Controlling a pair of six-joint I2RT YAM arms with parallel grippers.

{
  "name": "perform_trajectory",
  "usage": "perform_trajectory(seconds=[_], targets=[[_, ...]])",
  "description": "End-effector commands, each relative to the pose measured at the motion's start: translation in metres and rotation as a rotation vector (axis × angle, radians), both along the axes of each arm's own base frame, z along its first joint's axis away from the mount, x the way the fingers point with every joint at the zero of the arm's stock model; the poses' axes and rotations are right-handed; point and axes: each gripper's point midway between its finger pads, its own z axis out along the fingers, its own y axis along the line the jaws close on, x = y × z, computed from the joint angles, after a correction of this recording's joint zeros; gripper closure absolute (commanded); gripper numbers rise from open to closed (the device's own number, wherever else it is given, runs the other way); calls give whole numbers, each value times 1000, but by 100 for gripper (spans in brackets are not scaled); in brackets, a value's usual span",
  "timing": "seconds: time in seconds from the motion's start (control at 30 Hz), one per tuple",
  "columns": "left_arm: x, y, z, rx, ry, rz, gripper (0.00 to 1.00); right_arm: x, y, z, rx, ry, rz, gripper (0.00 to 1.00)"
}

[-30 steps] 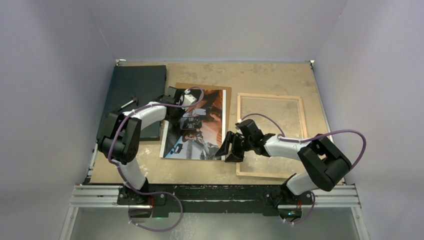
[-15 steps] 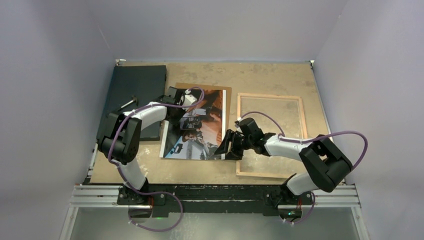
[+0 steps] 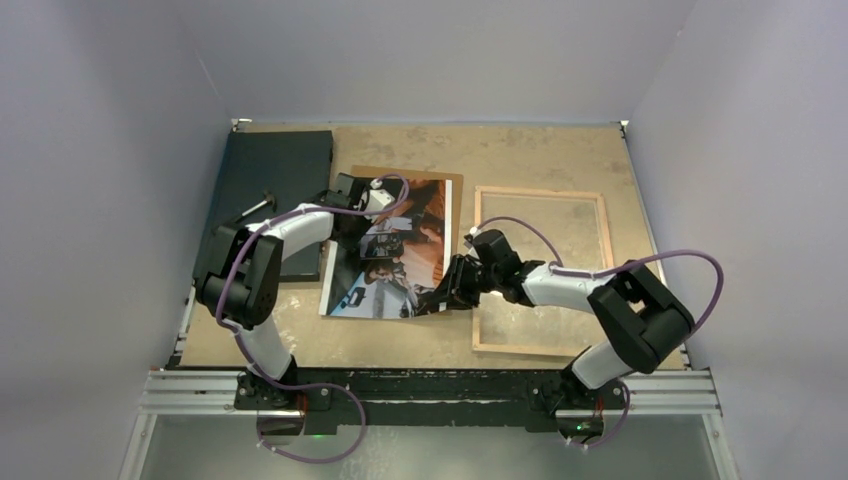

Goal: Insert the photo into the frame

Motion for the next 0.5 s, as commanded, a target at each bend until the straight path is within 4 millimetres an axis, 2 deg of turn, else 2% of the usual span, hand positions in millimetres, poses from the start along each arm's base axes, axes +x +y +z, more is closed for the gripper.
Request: perform_trajectory(seconds=[0.0,0.1,0.17,0.3,0.4,0.47], targets=[[-8,-15,10,-64,36,-25,100,14,15,10,42,-44,14,71],[-1,-19,28,-83,8,-38,100,20,19,21,55,-68,7,81],[6,-25,50,-107,-32,-58,94,24,20,31,57,-81,2,88],[10,-44,119,-213,-132,-137,61,33,24,56,80,-123,-10,98],[-13,-60,173,-314,-160,-259,44,40,28,77,130,-137,-23,100],[-38,-70,193,-344,-153,-335,40,45,32,93,166,-153,-26,100]])
